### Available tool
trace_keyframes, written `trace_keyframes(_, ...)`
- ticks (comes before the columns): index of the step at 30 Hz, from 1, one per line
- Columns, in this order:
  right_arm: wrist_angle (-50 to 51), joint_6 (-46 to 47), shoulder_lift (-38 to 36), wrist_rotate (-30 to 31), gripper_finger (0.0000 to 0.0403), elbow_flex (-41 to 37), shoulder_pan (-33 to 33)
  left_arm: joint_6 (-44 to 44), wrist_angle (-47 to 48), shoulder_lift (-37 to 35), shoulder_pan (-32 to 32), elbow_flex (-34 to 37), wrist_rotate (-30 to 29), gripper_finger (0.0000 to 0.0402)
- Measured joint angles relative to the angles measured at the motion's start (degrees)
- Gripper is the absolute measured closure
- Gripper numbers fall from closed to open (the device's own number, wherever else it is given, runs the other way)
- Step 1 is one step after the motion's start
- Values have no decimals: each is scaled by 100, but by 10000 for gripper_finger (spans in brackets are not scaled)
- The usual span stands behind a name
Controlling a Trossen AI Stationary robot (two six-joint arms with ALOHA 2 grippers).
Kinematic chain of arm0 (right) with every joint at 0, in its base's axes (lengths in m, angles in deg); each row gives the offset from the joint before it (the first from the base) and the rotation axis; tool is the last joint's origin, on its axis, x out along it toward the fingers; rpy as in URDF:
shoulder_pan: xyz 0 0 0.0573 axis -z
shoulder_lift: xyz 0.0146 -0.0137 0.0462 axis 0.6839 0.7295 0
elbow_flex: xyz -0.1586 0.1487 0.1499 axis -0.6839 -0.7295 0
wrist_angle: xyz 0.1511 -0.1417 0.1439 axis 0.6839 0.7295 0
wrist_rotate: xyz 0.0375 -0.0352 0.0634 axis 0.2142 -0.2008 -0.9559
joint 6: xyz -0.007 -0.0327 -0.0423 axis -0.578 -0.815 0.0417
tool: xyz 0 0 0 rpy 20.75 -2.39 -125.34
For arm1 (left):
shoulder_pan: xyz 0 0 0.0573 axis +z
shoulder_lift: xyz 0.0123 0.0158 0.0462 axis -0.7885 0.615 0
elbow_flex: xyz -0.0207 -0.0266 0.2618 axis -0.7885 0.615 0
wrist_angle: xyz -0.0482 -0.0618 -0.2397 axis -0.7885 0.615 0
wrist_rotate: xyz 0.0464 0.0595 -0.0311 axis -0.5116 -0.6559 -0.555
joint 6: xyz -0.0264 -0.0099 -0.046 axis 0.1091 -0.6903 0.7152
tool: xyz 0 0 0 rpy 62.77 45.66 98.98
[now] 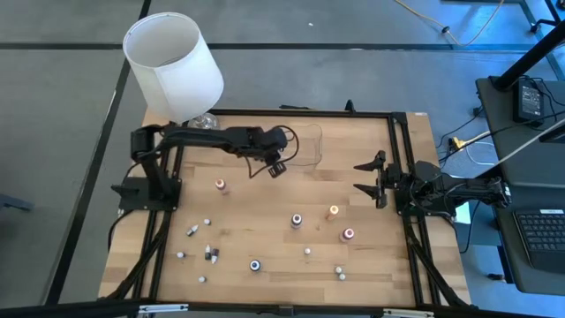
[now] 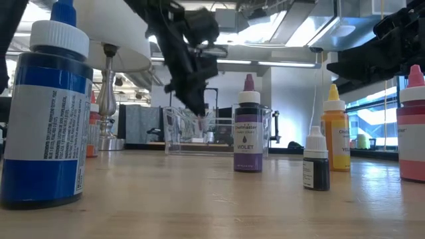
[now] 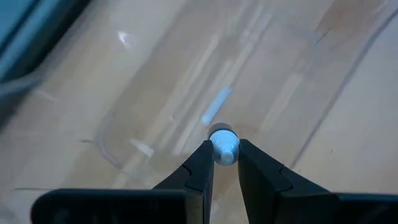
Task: Pick & Place food coloring
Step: Put the top small pink food coloring bottle into the transparent bin
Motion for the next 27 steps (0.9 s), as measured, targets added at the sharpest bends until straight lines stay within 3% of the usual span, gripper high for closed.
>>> trace_keyframes(8, 0, -135, 0, 1, 110, 1, 1, 335, 64, 360, 193, 0, 638, 345)
trace_keyframes(27, 0, -125, 0, 0, 110, 1, 0, 196, 153, 361, 214, 0, 650, 334)
